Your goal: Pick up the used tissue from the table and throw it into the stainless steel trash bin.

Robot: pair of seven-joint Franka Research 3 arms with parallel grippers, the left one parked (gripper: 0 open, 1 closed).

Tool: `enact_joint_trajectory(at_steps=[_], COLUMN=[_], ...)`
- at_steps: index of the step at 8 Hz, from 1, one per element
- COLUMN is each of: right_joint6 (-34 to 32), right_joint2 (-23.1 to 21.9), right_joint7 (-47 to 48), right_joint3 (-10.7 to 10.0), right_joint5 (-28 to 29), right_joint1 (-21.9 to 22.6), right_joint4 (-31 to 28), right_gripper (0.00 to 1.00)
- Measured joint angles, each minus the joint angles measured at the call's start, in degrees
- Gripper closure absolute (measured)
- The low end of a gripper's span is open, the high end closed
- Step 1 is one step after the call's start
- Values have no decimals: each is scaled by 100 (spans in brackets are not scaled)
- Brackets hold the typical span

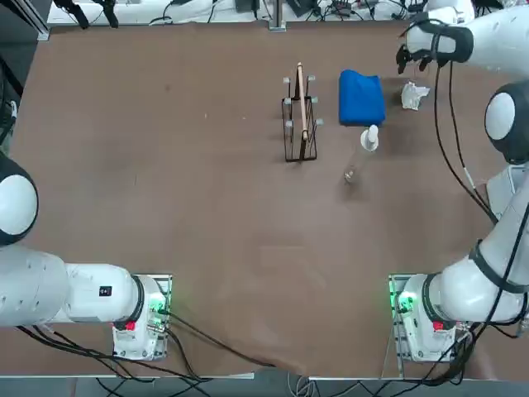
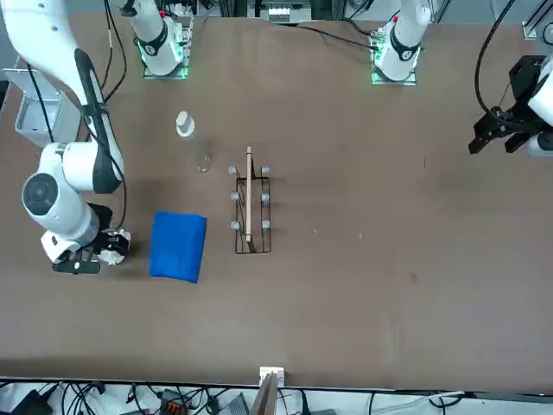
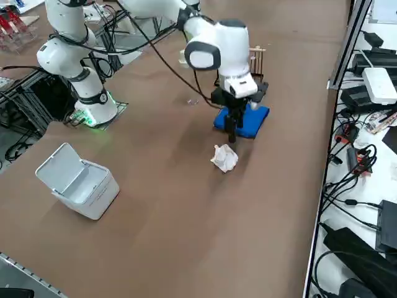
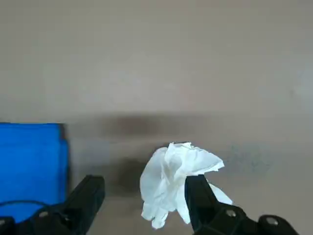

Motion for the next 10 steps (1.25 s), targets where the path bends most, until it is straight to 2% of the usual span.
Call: enact_joint_trajectory(at_steps=[9, 10], right_joint6=[619, 744], right_joint2=[440, 448], right_joint7=[-1, -2], right_joint3=[-21, -22], right_joint5=[-39, -40], right_joint1=[-192, -226], right_joint4=[-315, -381], right_gripper=[1, 11])
